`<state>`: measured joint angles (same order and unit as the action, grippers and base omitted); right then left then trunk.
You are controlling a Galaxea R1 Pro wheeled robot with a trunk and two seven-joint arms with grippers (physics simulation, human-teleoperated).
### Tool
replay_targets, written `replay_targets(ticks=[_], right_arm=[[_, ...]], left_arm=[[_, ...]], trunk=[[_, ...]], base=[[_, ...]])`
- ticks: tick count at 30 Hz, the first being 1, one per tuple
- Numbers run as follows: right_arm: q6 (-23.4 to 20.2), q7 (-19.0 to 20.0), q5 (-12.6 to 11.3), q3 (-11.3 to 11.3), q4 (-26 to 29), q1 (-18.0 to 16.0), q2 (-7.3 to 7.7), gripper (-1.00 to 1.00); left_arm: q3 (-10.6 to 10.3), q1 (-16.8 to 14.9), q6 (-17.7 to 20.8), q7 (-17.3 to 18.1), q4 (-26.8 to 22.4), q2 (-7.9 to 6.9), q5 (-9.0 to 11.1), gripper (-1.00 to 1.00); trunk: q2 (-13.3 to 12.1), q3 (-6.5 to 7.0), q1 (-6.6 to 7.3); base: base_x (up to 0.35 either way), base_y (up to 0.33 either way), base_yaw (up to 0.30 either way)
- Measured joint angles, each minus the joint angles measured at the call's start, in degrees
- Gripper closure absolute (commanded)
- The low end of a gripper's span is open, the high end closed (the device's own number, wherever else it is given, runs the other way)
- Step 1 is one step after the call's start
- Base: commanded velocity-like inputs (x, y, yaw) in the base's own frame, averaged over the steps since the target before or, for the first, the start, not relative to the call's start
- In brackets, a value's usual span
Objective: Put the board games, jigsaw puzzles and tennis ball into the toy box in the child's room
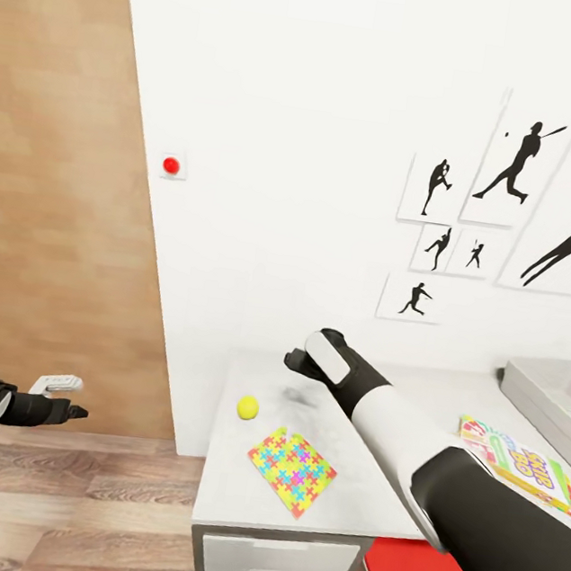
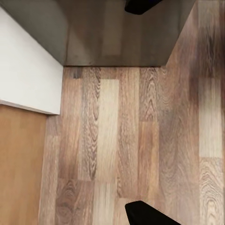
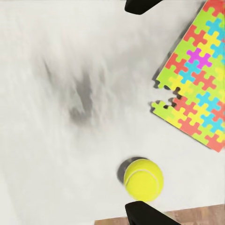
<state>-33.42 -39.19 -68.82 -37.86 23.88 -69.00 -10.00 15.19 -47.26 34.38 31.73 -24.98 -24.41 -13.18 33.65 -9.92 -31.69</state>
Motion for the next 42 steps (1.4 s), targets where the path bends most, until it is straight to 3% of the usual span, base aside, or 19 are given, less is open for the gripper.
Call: replay_targets(ticks=[22, 32, 42], right_arm=[[-0.01, 0.97, -0.49, 0.45, -3.76, -0.02, 0.00, -1.00], [1.47, 0.99, -0.58, 3.90, -8.31, -0.03, 0.00, -1.00], [4.57, 0.99, -0.58, 4.94, -13.54, -0.03, 0.00, -1.00]], left_arm=[[-0.01, 0.05, -1.45, 0.03, 0.27, 0.04, 0.06, -1.00], [-0.02, 0.07, -3.06, 0.05, 0.90, 0.02, 0.14, -1.00], [-0.02, 0.07, -3.22, -0.02, 0.97, 0.11, 0.18, -1.00]], trunk=[[0.00, 0.00, 0.00], [0.00, 0.00, 0.00], [0.00, 0.00, 0.00]], base=[[-0.044, 0.092, 0.000], [-0.007, 0.010, 0.000], [-0.001, 0.004, 0.000]])
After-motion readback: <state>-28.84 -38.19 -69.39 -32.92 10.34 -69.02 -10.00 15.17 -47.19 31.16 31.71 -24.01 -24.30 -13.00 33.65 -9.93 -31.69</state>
